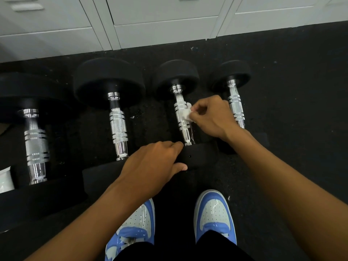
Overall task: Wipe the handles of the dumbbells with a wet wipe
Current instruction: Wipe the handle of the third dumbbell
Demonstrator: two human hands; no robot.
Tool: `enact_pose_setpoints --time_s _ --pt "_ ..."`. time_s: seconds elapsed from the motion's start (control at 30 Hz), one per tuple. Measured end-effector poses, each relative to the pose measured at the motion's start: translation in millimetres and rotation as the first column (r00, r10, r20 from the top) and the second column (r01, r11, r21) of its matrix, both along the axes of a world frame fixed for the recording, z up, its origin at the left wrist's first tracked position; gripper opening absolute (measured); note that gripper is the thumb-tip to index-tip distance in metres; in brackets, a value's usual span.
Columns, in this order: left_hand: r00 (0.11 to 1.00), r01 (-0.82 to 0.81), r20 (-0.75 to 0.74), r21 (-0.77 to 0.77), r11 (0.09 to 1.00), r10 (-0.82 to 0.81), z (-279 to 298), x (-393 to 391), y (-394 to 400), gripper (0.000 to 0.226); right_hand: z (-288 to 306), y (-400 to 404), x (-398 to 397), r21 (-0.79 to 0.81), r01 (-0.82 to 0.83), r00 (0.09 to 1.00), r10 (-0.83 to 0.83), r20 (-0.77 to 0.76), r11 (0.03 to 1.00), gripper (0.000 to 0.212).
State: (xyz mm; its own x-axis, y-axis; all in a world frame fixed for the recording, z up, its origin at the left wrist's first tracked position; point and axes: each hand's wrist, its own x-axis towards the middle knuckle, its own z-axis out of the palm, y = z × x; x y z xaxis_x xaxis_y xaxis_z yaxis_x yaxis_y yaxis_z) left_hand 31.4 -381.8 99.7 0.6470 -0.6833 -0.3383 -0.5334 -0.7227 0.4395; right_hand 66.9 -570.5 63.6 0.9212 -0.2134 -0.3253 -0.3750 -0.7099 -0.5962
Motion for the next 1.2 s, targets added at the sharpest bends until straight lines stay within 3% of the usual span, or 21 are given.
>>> enact_pose_setpoints --time_s 0.43,0.6,0.8,0.9,0.97,1.07,1.2 --pt "1.000 -0.003 0.002 -0.001 1.000 0.003 -1 0 0 0.049 -1 2 -11 0.032 -0.017 1.000 0.017 0.000 0.999 0.009" --pt "1.000 0.002 0.012 0.013 1.000 -0.002 -1 0 0 0.051 0 -4 -27 0.032 -0.045 0.989 0.049 -0.142 0.999 0.011" --pt "1.000 -0.004 0.007 -0.009 1.000 0.004 0 0 0 0.051 11 0 -11 0.018 -0.059 0.993 0.060 -0.104 0.998 0.008" --pt "1.000 -0.002 0.011 -0.007 1.000 0.002 0 0 0 0.050 14 0 -25 0.033 -0.122 0.976 0.126 -0.179 0.992 0.007" --pt "1.000 0.001 0.006 -0.007 1.000 -0.001 0 0 0 0.050 10 -4 -26 0.054 -0.081 0.971 0.091 -0.220 0.995 0.006" --pt "1.000 -0.001 0.007 -0.014 1.000 0.001 0 0 0 0.050 8 -7 -14 0.042 -0.034 0.980 0.041 -0.193 0.999 0.007" --pt "1.000 -0.003 0.016 -0.017 1.000 0.003 -1 0 1 0.050 17 -2 -19 0.043 -0.122 0.976 0.128 -0.178 0.992 0.005"
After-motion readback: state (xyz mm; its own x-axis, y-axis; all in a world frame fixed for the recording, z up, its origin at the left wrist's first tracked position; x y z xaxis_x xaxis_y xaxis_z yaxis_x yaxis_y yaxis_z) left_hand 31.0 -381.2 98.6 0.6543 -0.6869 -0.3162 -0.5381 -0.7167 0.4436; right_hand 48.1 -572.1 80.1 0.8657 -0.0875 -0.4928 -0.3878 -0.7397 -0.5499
